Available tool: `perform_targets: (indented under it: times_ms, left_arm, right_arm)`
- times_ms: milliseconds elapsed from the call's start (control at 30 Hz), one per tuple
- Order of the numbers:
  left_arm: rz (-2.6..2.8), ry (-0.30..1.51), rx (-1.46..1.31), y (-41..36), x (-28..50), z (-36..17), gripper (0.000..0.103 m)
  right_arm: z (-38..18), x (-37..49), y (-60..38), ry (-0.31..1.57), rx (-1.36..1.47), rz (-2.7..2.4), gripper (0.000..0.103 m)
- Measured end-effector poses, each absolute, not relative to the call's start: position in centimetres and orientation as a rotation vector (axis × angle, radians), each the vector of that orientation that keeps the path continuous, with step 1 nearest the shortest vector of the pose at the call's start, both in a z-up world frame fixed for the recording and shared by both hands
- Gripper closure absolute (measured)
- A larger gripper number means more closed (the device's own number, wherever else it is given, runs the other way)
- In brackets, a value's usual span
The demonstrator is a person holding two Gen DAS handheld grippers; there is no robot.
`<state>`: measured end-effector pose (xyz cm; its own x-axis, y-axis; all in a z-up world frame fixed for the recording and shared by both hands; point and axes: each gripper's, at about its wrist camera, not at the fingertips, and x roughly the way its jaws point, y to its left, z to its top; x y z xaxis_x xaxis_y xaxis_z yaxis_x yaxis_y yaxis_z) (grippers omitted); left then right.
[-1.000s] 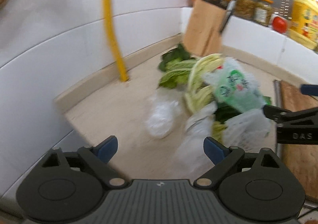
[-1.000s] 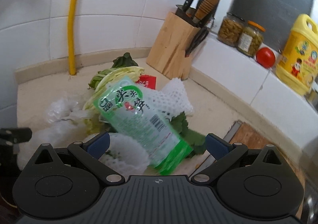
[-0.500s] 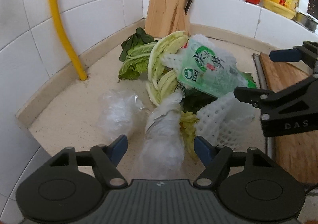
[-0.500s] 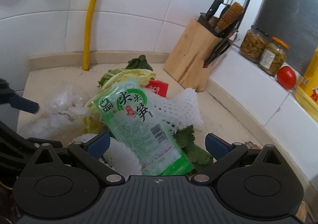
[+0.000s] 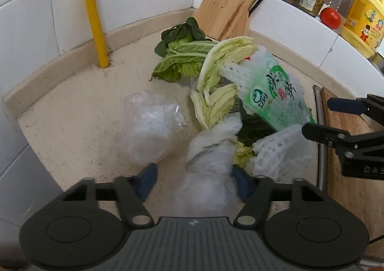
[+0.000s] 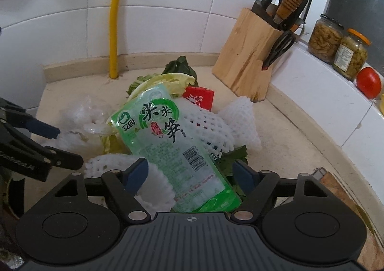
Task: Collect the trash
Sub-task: 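Grasp the clear plastic bag with the left tool while the right tool grasps the white foam net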
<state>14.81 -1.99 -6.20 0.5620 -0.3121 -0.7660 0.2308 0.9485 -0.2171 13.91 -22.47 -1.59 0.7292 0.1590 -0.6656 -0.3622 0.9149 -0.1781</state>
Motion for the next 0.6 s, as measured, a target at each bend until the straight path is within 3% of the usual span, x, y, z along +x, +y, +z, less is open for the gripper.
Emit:
perform_targets:
  times_ms: [67,333,467,600]
  left_arm:
    - [-0.325,0.947,-0.091,-2.2,15.1,-6.5,0.063]
    - [-0.339,0.938,-0.05,-2.3,15.2,-6.1,0.064]
    - [-0.337,0.947,-0.052,-2.5,15.6,-6.6,0.064]
    - [-0.332,0.974,-0.051,-2.8,15.7,-7.2,0.064]
  right_arm:
    - [-1.4,13.8,-22.8,0.711,-0.281,0.324,0.021]
    - [-2.7,12.1,-22.2,0.809,-0.234,0.428,0.027]
    - [-3.9,12.2,-21.4,0.86,-0.195,0.447,0.039]
    - [-4.4,13.1,-21.9,0.905,-0.098,0.425,0.063]
